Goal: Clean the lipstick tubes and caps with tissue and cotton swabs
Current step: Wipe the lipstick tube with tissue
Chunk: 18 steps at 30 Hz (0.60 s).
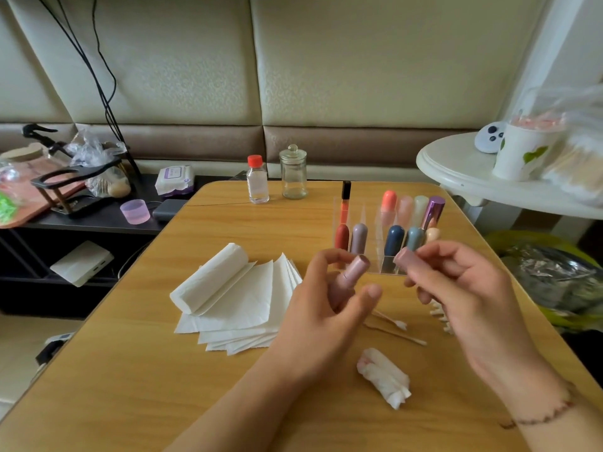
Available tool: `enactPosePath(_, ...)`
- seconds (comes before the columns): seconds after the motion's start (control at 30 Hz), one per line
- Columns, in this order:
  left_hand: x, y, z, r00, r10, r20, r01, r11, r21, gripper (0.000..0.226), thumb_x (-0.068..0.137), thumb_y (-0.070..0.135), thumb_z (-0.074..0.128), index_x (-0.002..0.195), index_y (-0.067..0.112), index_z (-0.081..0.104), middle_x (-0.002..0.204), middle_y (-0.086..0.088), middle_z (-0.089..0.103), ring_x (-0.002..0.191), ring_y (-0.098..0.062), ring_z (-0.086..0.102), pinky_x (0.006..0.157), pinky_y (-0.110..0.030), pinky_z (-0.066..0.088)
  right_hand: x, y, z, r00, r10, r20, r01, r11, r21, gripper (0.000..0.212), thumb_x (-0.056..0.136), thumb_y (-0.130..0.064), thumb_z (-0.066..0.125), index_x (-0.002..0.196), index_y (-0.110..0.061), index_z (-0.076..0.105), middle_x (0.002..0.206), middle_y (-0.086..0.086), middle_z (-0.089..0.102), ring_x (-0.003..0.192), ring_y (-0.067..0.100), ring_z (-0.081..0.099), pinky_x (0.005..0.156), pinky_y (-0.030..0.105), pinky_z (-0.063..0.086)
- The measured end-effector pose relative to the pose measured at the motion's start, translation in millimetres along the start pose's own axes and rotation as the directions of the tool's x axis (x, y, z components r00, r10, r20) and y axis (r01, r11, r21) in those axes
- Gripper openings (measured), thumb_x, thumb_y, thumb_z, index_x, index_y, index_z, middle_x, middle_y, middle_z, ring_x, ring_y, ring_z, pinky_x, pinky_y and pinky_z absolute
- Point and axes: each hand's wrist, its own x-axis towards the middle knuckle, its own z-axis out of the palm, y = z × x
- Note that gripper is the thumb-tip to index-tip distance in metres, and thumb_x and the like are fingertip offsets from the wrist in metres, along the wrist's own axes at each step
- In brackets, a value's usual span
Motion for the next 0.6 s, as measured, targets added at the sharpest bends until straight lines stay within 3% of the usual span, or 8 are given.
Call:
enactPosePath(0.1, 4.9, -1.0, -0.4, 0.986, -0.151, 0.074, 0.167, 0.914, -0.369, 0.028, 0.086, 0.029, 0.05, 0.113, 0.024, 0.053, 0.068, 0.004, 0.047, 0.061, -0.012, 0.038, 0.059, -0.026, 0.032, 0.1, 12.4, 0.4, 1.0, -0.016, -0.003, 0.014, 0.943, -0.332, 0.026, 0.08, -0.01, 0.08, 0.098, -0.022, 0.067, 0.086, -0.006, 0.072, 0.084, 0.004, 0.066, 0.072, 0.021, 0.055)
enactPosePath(0.17, 8.5, 0.8, -2.3, 0.955, -0.243, 0.168, 0.294, 0.726, -0.621, 0.028, 0.082, 0.026, 0.045, 0.108, 0.016, 0.051, 0.068, -0.004, 0.037, 0.057, -0.015, 0.028, 0.055, -0.028, 0.026, -0.4, 19.0, 0.9, 0.995, -0.091, 0.028, 0.09, 0.797, -0.597, 0.028, 0.081, -0.018, 0.081, 0.1, -0.03, 0.065, 0.092, -0.016, 0.068, 0.089, 0.002, 0.064, 0.071, 0.016, 0.052)
enactPosePath(0.27, 10.8, 2.6, -6.3, 0.918, -0.221, 0.328, 0.395, 0.458, -0.796, 0.019, 0.088, 0.028, 0.041, 0.101, 0.016, 0.049, 0.068, -0.006, 0.038, 0.056, -0.015, 0.029, 0.055, -0.027, 0.029, -3.0, 21.7, 3.6, 0.99, -0.101, 0.097, 0.136, 0.523, -0.841, 0.014, 0.085, -0.037, 0.075, 0.091, -0.034, 0.063, 0.091, -0.013, 0.063, 0.087, 0.011, 0.058, 0.063, 0.028, 0.049)
enactPosePath(0.33, 10.4, -1.1, -7.2, 0.91, -0.187, 0.369, 0.414, 0.382, -0.827, 0.018, 0.091, 0.027, 0.037, 0.098, 0.015, 0.049, 0.069, -0.005, 0.039, 0.057, -0.015, 0.029, 0.055, -0.027, 0.029, -3.5, 21.0, 6.0, 0.989, -0.098, 0.114, 0.145, 0.431, -0.89, 0.014, 0.085, -0.043, 0.072, 0.089, -0.036, 0.06, 0.087, -0.012, 0.06, 0.084, 0.011, 0.055, 0.058, 0.026, 0.041)
enactPosePath(0.47, 10.6, -2.8, -6.6, 0.908, -0.151, 0.39, 0.418, 0.322, -0.85, 0.02, 0.09, 0.025, 0.039, 0.105, 0.014, 0.045, 0.071, -0.005, 0.039, 0.058, -0.015, 0.028, 0.056, -0.027, 0.03, -3.2, 18.5, 8.9, 0.988, -0.066, 0.141, 0.155, 0.361, -0.92, 0.015, 0.086, -0.049, 0.069, 0.087, -0.036, 0.061, 0.073, -0.016, 0.049, 0.075, 0.01, 0.047, 0.053, 0.025, 0.033)
enactPosePath(0.6, 10.9, -6.8, -6.6, 0.92, -0.14, 0.367, 0.393, 0.327, -0.859, 0.024, 0.091, 0.023, 0.045, 0.113, 0.014, 0.05, 0.076, -0.006, 0.044, 0.061, -0.016, 0.036, 0.06, -0.028, 0.034, -8.4, 4.7, 7.6, 0.973, -0.159, 0.164, 0.218, 0.433, -0.875, 0.017, 0.082, -0.045, 0.076, 0.084, -0.03, 0.068, 0.077, -0.018, 0.058, 0.08, 0.01, 0.051, 0.058, 0.025, 0.036)
